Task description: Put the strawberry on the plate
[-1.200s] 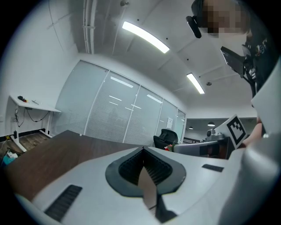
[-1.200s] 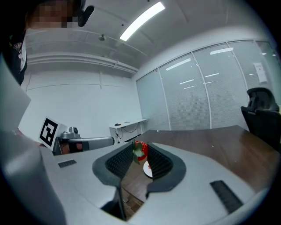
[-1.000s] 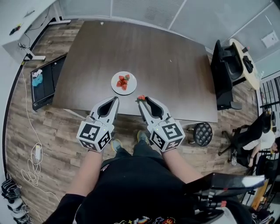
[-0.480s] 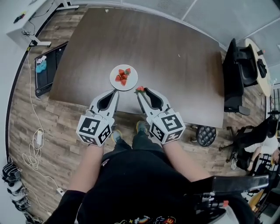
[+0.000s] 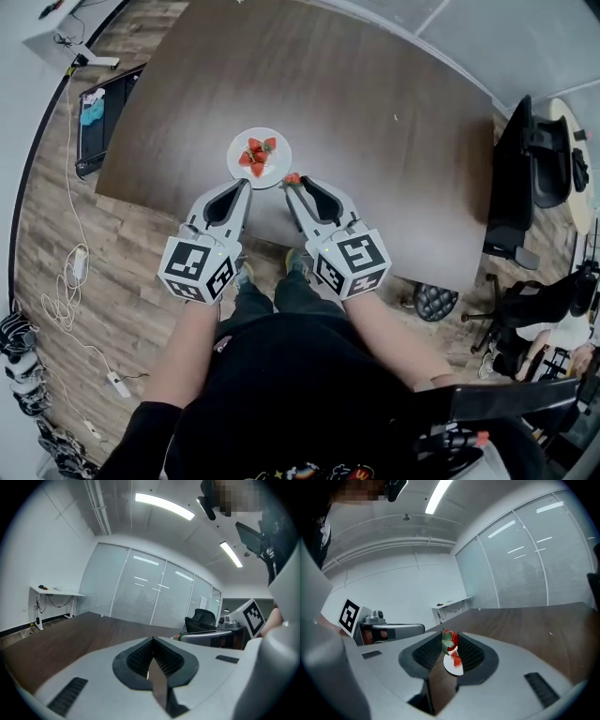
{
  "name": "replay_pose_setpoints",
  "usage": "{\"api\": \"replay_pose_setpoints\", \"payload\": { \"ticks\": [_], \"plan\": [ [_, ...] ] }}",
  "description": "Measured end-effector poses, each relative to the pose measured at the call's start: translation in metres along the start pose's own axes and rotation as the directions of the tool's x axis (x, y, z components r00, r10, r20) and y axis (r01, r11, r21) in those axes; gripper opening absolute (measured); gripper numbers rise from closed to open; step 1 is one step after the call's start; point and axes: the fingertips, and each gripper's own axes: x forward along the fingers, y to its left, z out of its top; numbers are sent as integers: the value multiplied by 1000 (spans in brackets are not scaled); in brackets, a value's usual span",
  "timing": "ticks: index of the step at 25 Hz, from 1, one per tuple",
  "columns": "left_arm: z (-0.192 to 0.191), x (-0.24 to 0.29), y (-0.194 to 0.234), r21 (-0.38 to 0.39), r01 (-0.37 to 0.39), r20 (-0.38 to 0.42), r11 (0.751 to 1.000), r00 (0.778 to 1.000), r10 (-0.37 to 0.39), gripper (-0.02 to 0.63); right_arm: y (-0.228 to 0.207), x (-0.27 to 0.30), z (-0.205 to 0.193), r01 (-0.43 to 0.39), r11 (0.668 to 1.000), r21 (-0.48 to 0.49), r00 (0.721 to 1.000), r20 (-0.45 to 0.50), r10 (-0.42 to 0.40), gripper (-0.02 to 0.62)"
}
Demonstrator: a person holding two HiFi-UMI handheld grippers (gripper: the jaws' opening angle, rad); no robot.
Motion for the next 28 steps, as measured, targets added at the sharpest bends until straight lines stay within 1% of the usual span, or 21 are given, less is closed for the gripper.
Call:
{"api": "replay_pose_setpoints", "payload": {
  "ticks": [10, 19, 28],
  "plan": [
    [-17, 13, 4, -11, -62, -35, 998, 997, 62, 5, -17, 25, -21, -51, 999, -11, 998, -41, 51, 109],
    [-42, 29, 14, -36, -89, -76, 995, 993, 86, 5, -37, 53, -51, -54, 998, -18, 994, -97, 52, 109],
    [-75, 52, 29, -54, -122, -137, 991, 984, 113, 5, -47, 80, -77, -54, 998, -29, 986, -161, 48, 109]
  ]
}}
